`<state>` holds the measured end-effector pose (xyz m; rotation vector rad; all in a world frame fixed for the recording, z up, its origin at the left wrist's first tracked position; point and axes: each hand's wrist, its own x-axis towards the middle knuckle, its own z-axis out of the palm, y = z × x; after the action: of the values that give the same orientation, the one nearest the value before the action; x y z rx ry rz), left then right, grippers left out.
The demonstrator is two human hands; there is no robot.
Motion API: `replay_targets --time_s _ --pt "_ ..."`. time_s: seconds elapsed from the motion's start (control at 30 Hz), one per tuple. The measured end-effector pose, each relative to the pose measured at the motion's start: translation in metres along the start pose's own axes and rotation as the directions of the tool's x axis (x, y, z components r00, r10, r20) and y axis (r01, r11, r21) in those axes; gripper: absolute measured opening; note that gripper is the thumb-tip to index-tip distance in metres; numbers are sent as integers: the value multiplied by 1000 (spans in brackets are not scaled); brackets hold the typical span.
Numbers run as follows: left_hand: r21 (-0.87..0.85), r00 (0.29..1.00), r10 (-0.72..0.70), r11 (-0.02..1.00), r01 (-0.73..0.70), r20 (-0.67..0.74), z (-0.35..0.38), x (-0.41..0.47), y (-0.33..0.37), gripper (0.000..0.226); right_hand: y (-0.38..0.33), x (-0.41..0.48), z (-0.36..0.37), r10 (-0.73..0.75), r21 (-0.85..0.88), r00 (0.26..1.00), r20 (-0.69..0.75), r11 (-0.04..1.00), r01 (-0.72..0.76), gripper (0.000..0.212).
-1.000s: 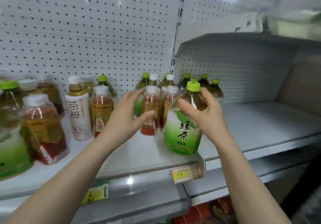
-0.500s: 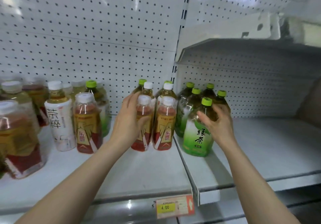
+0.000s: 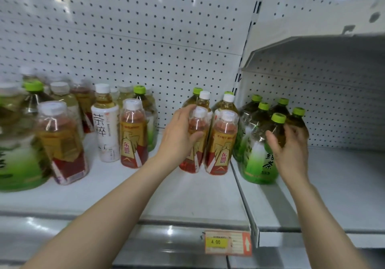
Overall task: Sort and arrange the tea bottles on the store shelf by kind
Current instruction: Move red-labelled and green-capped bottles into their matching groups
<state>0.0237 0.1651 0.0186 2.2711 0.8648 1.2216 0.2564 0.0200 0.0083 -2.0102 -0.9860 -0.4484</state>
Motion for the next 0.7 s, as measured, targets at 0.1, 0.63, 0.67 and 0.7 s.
replay_targets --time_s 0.1,0.63,0.67,0.7 --pt "-10 1000 -12 1000 12 15 -2 1 -1 72 -29 -20 4 -41 19 955 -295 999 49 46" --pt "-388 990 -122 917 87 -66 -67 -64 -6 78 -103 -37 55 -59 206 987 150 978 27 74" --pt "-399 988 -133 912 93 -76 -80 -70 -6 78 -108 -41 52 -70 230 988 141 973 36 75" --pt "-401 986 -144 910 100 -81 -94 -76 -7 78 -116 -46 50 -74 258 988 139 965 35 76"
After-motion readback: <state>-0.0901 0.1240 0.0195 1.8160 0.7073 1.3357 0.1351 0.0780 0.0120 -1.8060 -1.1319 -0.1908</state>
